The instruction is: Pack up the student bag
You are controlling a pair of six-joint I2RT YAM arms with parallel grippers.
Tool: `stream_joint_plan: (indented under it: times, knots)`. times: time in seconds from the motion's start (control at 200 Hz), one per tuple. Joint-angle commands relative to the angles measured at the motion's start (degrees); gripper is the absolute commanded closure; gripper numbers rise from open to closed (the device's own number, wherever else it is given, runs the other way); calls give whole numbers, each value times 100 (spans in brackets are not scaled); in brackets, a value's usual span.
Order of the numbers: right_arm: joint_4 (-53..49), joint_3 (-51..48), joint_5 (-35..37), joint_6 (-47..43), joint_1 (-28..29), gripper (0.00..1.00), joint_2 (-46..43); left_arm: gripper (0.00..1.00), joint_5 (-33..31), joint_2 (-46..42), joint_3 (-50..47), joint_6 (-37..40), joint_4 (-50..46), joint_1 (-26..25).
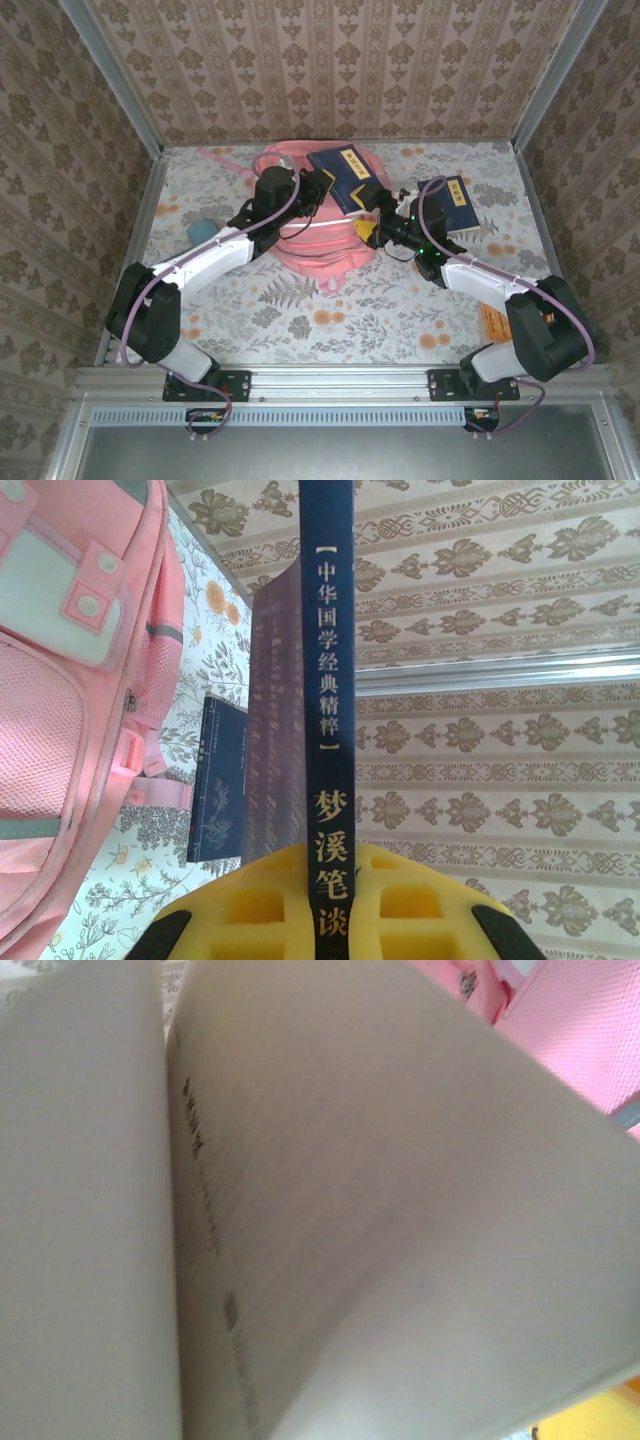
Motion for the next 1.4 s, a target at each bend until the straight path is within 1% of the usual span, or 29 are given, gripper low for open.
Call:
stream_joint_plan:
  times: [0.0, 0.085, 0.185, 0.225, 0.445, 0.54, 0.595, 0.79, 0.865, 0.89, 0.975, 1.005, 1.06, 1.17, 1.195, 1.225, 1.25, 1.29, 1.395]
  knots:
    - [59, 168, 391, 145, 35, 11, 32, 95, -160, -10, -4, -163, 318, -57]
    - [-349, 170, 636, 120, 45, 17, -92, 95, -216, -18, -29, -108, 229, -58]
    - [-408, 98, 925, 84, 47, 23, -147, 95, -242, -22, -120, -148, 257, -63]
    - [-415, 88, 1002, 82, 45, 24, -354, 95, -235, -16, -155, -175, 285, -62]
    - [-68, 110, 989, 291, 49, 34, -353, 95, -190, -25, -212, -181, 314, -63]
    - [240, 45, 1036, 374, 45, 43, -335, 95, -186, -35, -253, -185, 311, -55]
    - [225, 60, 1037, 348, 45, 49, -338, 95, -175, -28, -289, -197, 315, -54]
    - [176, 165, 890, 378, 71, 64, -227, 95, -124, -37, -409, -240, 358, -63]
    - [127, 185, 875, 335, 72, 73, -226, 93, -96, -50, -439, -235, 363, -56]
    - [67, 193, 878, 302, 71, 76, -226, 90, -87, -61, -457, -221, 351, -51]
    - [-623, 295, 901, 13, 76, 90, -356, 72, -37, -128, -515, -96, 215, -29]
    - [-993, 360, 909, -170, 71, 94, -441, 63, -11, -174, -527, -17, 101, -7]
    - [-1686, 487, 993, -551, 72, 97, -626, 50, 65, -285, -553, 202, -239, 61]
    - [-3046, 695, 1371, -1557, 52, 100, -1104, 28, 92, -646, -636, 930, -1094, 178]
    - [-3356, 743, 1464, -1818, 45, 100, -1214, 25, 108, -726, -621, 1168, -1316, 204]
    - [-3716, 816, 1582, -2103, 20, 100, -1334, 22, 111, -805, -553, 1454, -1642, 217]
    - [-3991, 861, 1665, -2320, 3, 100, -1422, 21, 63, -874, -478, 1765, -1968, 211]
    - [-4353, 925, 1775, -2672, -41, 100, -1555, 15, -43, -956, -347, 2250, -2448, 188]
    - [-5012, 988, 1872, -3372, -210, 100, -1891, 8, -68, -994, 71, 3561, -3489, 183]
